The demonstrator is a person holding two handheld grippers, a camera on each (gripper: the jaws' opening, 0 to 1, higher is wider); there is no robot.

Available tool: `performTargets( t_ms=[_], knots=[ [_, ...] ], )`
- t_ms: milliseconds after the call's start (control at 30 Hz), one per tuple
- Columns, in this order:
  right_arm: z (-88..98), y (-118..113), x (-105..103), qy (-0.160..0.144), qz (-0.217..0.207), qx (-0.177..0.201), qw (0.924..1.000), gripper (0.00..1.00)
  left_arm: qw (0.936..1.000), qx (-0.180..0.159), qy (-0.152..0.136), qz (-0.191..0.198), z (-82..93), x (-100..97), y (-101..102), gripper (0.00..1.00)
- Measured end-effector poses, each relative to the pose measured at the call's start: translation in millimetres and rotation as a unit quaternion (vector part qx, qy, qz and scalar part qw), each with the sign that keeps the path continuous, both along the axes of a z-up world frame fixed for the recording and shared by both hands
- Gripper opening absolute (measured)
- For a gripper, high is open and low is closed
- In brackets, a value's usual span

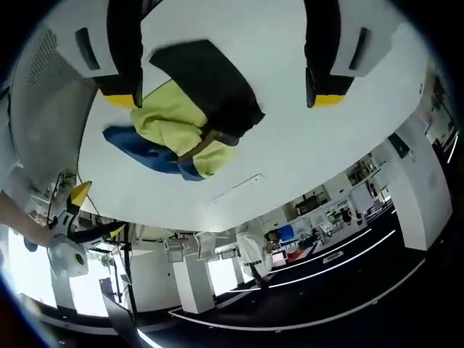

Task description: Fold the garment on the visible template until the final outline fits inside the template.

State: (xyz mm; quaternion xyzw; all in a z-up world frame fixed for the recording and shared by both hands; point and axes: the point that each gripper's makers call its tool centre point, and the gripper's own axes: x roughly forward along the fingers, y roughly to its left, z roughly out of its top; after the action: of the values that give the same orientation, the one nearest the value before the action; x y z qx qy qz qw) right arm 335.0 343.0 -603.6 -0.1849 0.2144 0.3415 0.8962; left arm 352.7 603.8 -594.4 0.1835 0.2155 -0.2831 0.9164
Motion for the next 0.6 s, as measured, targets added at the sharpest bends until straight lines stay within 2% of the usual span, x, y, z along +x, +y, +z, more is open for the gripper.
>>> performTargets(
  t_ms=[300, 600],
  knots=[
    [-4.7, 6, 11, 0.001, 0.009, -0.007, 0.9999, 0.88, 0.9998, 0.014, -0.001, -0.013, -4.5, 13.2, -10, 0.89],
    [-10.6, 9, 21, 0.004, 0.014, -0.011, 0.9998, 0.87, 0.9997, 0.012, -0.001, -0.022, -8.6, 24.8, -19, 0.86]
  ],
)
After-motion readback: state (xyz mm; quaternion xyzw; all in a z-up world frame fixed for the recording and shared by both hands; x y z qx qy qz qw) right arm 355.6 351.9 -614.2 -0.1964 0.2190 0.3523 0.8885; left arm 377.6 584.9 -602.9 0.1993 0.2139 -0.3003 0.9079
